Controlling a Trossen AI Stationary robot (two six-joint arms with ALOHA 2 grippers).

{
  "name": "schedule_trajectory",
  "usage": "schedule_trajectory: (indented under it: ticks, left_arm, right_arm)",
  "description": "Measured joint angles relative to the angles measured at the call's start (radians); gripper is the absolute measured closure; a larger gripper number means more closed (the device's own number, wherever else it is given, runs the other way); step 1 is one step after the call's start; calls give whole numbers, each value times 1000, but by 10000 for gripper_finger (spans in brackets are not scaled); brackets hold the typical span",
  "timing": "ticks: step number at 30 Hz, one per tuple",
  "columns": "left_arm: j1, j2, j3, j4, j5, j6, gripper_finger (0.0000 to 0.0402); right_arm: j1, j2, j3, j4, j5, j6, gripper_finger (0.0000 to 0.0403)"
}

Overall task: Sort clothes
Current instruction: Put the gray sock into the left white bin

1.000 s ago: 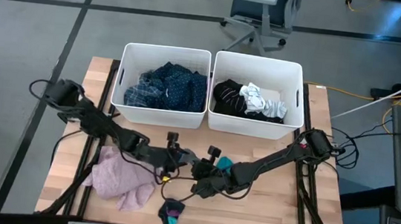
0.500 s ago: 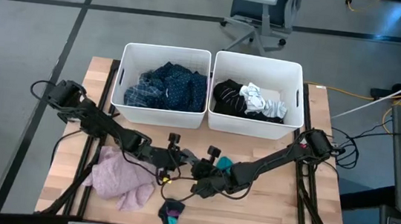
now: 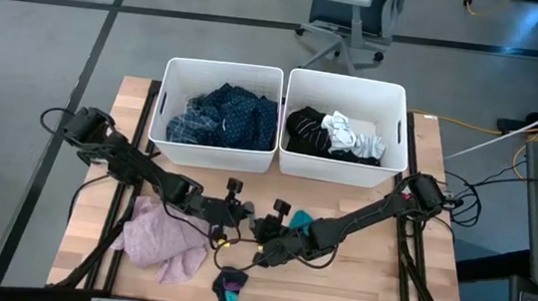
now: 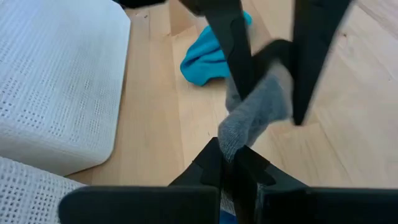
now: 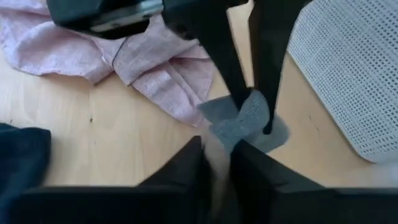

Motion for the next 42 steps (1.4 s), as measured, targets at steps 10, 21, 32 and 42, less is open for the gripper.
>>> schedule_trajectory:
  ticks: [10, 21, 32, 42]
  left_arm:
    - [-53, -93, 0, -32, -112, 25, 395]
    - [-149, -418, 0, -48, -411, 181, 396]
    - [-59, -791, 0, -59, -563, 295, 395]
    - [203, -920, -12, -285, -592, 235, 390]
  right_arm:
    - [19, -133, 1, -410, -96, 185, 198]
    - [101, -140, 0, -603, 127, 312, 194]
    - [92, -140, 0, -593, 153, 311, 193]
    - [92, -140, -1, -585, 170, 311, 194]
